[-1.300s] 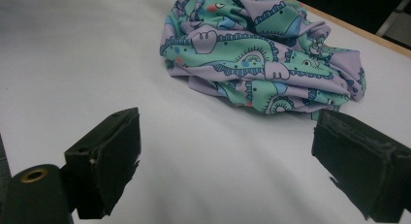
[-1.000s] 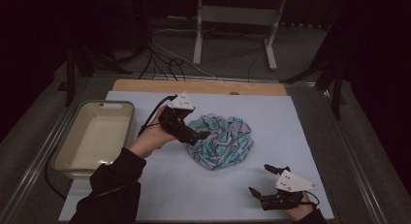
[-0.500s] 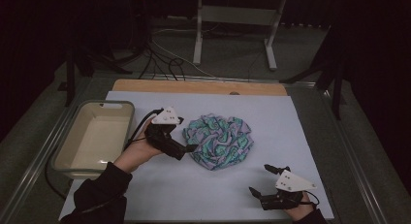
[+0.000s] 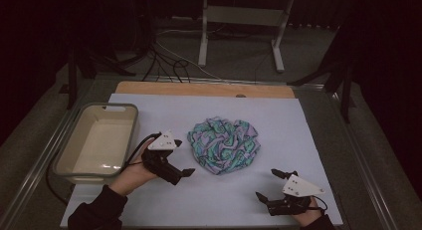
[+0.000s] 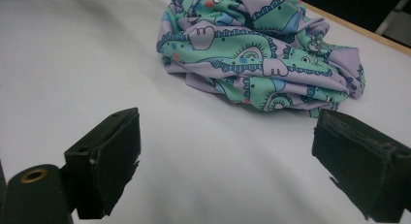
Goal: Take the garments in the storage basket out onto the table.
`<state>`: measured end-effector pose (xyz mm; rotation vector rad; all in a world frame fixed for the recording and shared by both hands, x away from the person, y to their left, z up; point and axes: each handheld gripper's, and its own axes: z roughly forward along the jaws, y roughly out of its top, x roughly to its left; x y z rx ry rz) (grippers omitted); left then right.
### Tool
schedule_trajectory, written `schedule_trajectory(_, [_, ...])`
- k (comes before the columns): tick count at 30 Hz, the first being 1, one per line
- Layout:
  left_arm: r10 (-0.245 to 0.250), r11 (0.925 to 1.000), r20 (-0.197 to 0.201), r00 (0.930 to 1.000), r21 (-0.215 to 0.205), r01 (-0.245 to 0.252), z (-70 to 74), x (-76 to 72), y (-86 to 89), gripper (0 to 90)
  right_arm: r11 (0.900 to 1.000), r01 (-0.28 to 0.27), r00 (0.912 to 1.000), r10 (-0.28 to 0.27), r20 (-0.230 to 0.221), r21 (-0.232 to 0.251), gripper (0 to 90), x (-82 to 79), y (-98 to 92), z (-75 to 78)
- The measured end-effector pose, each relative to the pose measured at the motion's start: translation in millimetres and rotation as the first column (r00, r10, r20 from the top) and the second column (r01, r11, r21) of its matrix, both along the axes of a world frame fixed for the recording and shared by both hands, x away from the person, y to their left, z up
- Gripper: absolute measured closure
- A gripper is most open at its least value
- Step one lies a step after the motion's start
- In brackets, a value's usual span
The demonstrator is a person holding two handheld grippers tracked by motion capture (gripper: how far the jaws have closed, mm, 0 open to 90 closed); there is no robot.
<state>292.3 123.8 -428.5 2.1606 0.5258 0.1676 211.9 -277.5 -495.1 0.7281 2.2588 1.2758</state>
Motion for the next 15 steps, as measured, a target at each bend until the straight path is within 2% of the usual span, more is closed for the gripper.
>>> schedule_trajectory(3, [-0.008, 0.9997, -0.009, 0.9999, 0.024, 0.008, -9.1, -4.4, 1.8, 0.0, 1.0, 0.002, 1.0, -0.002, 0.002, 0.003, 10.5, 0.2, -0.1, -0.7])
schedule_trajectory(7, [-0.025, 0.999, -0.013, 0.9996, 0.035, 0.026, -19.8, -11.3, 5.5, 0.0, 1.0, 0.001, 1.0, -0.001, 0.001, 0.001, 10.5, 0.3, -0.7, -0.8])
schedule_trajectory(15, [-0.053, 0.9977, -0.02, 0.9984, 0.041, 0.053, -37.9, -24.5, 13.4, 0.0, 1.0, 0.002, 1.0, -0.001, 0.007, -0.003, 10.5, -0.8, 0.4, -0.8])
